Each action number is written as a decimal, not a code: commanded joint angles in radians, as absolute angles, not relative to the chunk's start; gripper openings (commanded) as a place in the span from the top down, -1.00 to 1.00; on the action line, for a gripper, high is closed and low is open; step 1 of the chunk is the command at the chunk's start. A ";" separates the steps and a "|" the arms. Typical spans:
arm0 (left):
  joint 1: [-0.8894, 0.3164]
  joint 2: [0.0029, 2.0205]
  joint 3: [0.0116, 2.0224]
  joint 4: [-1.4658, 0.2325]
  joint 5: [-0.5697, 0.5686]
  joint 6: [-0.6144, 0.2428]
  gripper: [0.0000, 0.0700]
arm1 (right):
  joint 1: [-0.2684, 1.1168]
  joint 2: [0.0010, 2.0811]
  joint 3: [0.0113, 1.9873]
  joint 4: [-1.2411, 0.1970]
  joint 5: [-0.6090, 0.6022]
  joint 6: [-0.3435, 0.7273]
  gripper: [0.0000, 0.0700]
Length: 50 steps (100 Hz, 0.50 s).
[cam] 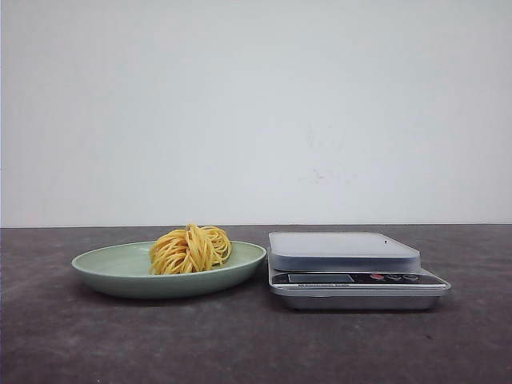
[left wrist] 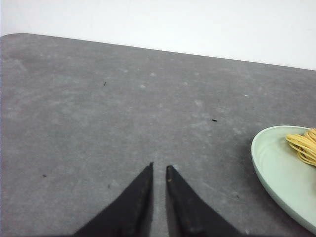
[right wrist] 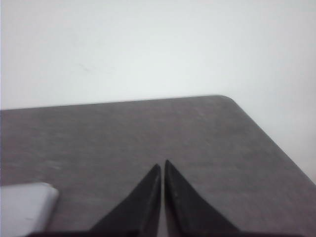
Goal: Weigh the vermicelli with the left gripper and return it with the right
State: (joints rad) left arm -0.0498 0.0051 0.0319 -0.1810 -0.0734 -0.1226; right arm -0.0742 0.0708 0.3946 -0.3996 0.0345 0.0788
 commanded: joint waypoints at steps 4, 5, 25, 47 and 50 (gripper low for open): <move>-0.048 0.003 0.014 -0.187 -0.070 -0.115 0.97 | -0.097 0.008 0.301 -0.348 0.025 0.064 0.99; -0.048 0.003 0.014 -0.187 -0.070 -0.115 0.97 | -0.097 0.002 0.290 -0.343 0.025 0.064 0.99; -0.048 0.004 0.014 -0.187 -0.070 -0.115 0.97 | -0.099 0.004 0.101 -0.186 0.025 0.063 0.99; -0.048 0.003 0.014 -0.187 -0.070 -0.115 0.97 | -0.098 0.004 0.020 -0.105 -0.007 0.064 0.99; -0.048 0.003 0.014 -0.187 -0.070 -0.115 0.97 | -0.098 0.004 0.017 -0.108 -0.011 0.064 0.99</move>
State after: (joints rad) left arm -0.0498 0.0051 0.0319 -0.1810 -0.0727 -0.1226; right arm -0.0975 0.0036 0.0269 -0.1204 -0.0044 0.0738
